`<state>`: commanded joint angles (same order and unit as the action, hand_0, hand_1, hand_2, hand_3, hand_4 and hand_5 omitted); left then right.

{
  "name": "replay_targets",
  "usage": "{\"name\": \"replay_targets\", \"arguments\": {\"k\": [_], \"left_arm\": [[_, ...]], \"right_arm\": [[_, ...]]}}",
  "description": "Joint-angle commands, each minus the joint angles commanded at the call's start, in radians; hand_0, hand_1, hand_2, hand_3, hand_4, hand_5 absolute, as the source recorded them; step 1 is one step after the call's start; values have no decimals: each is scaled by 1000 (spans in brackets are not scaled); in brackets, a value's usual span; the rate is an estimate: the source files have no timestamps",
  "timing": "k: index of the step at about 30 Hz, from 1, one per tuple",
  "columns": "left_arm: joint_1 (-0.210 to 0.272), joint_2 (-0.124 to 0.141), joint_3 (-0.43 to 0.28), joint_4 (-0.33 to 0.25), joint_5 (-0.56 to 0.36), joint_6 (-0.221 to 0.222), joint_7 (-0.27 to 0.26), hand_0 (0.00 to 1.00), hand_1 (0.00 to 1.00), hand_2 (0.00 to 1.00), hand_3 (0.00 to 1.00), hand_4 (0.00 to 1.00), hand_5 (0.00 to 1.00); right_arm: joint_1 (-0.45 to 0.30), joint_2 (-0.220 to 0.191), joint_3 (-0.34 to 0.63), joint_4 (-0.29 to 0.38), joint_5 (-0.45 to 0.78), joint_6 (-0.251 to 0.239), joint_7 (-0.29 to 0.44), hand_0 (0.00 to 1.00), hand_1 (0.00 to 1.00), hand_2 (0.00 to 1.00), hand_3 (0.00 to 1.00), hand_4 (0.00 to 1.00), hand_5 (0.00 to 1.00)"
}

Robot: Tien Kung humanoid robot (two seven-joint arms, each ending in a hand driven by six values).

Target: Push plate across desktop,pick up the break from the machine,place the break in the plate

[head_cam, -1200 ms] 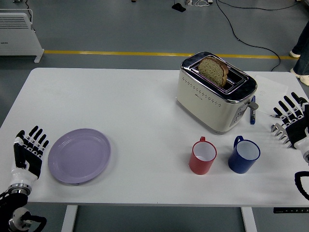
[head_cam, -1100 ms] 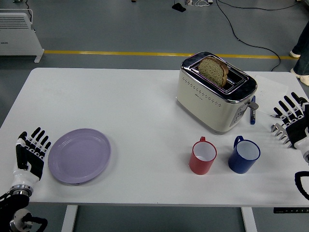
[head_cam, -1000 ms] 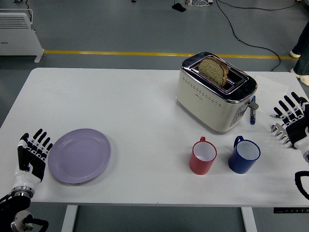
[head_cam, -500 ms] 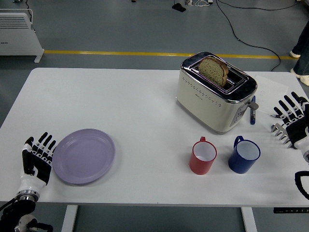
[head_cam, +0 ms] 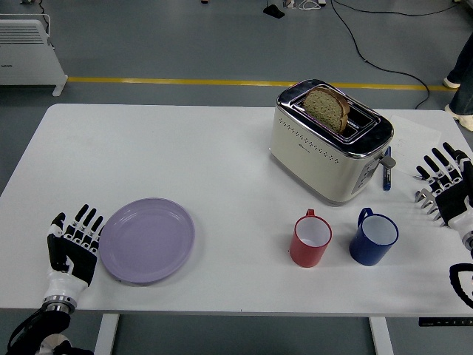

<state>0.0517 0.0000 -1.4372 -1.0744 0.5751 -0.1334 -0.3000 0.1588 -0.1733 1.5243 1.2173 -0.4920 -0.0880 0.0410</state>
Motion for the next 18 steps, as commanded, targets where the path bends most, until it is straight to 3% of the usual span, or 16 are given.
{"name": "replay_targets", "arguments": {"k": [18], "left_arm": [[-31,0,95,22,-99,-39,-12,896,904,904,814,592,998]], "right_arm": [[3,2,-6,0,0,1,1,772,746,738,729,482,519]]}}
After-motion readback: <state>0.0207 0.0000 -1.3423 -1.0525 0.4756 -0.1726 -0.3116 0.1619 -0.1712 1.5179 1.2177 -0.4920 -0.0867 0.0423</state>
